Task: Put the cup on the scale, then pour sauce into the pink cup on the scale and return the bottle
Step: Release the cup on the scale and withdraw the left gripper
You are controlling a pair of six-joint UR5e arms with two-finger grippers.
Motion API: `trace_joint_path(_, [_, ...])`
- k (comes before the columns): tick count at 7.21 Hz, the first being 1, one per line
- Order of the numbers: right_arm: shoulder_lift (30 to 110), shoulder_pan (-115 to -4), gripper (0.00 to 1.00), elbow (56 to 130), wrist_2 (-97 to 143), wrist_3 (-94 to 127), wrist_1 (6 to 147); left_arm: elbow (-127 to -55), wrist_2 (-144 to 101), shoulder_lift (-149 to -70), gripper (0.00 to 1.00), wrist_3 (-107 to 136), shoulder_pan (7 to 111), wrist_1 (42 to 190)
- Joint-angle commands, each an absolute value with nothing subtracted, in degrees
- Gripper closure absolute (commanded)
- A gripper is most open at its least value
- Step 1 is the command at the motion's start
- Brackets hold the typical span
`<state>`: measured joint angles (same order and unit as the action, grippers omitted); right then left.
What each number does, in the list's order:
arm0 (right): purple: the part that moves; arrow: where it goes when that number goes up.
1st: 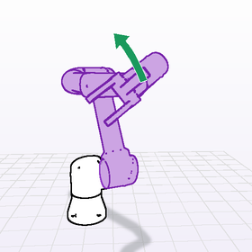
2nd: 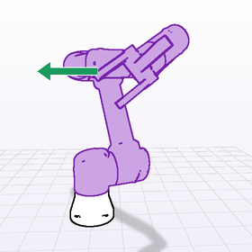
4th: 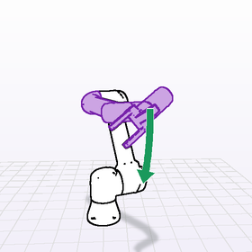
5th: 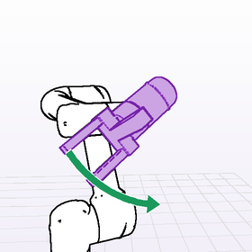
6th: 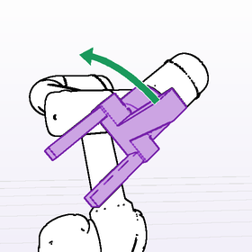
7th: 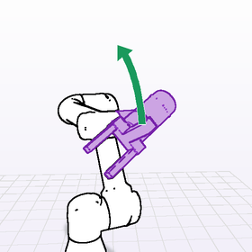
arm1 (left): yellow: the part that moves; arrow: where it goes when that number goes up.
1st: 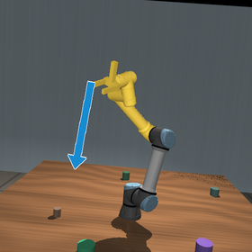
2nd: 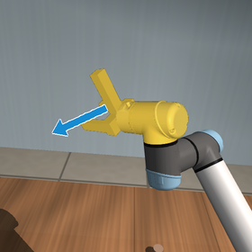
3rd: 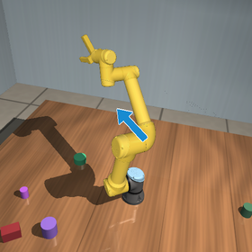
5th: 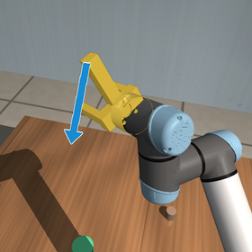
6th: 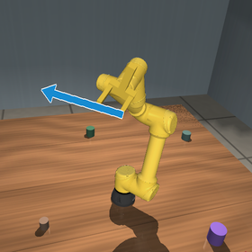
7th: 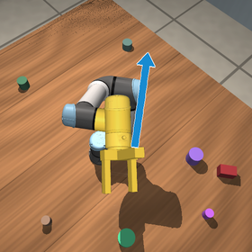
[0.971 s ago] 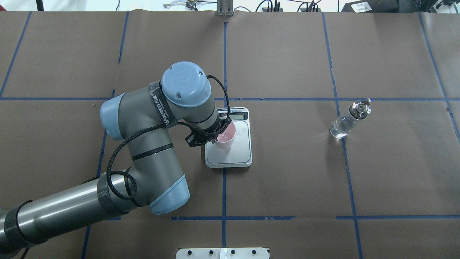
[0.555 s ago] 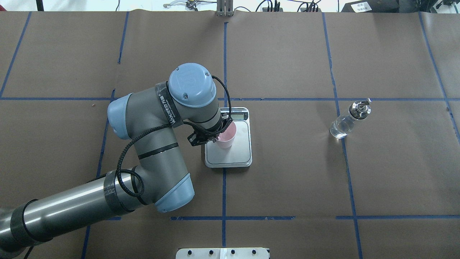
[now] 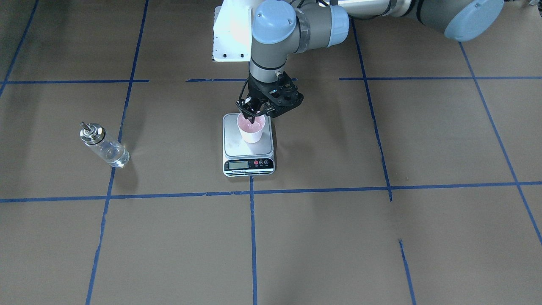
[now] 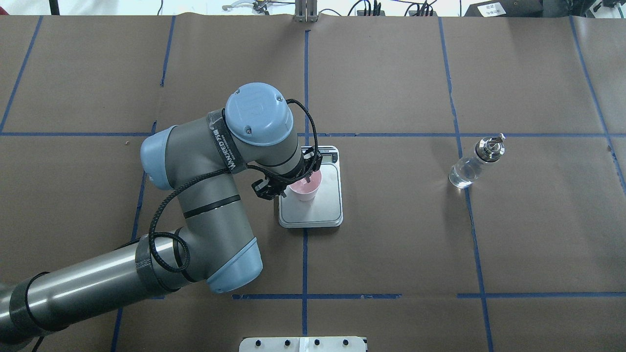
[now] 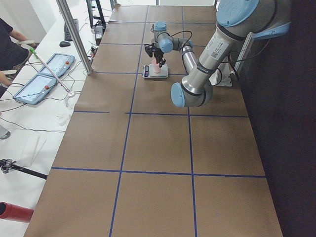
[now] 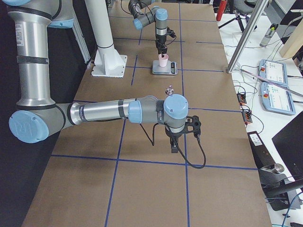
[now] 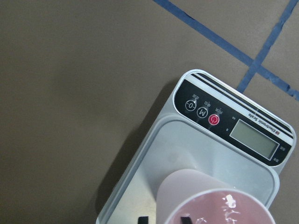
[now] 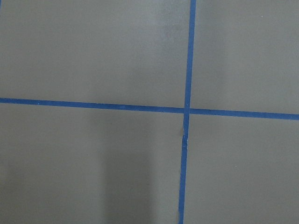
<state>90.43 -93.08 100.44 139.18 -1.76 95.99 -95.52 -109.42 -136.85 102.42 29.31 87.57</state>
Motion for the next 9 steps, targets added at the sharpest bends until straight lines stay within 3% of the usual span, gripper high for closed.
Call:
trace_joint_path(1, [89.65,-92.99,0.00,103.51,139.39,0.61,96.50,-102.44,-109.51,-135.01,0.00,99.78,29.53,83.10])
trace_joint_path(3, [91.58,-91.24,0.00,108.63,139.83,4.45,96.33,-110.18,-109.51,-130.98,0.00,96.96,30.14,81.12])
trace_joint_path(5, [94.21,-83.53,0.00,119.84,139.75,12.67,96.24,-119.65,-109.60,-125.01,0.00,90.38,31.89,75.97])
trace_joint_path(9, [94.48,-66.42,0.00,136.72,130.49,47.64,94.32,-126.82,-117.66,-116.40,0.00,69.16,48.11,72.87])
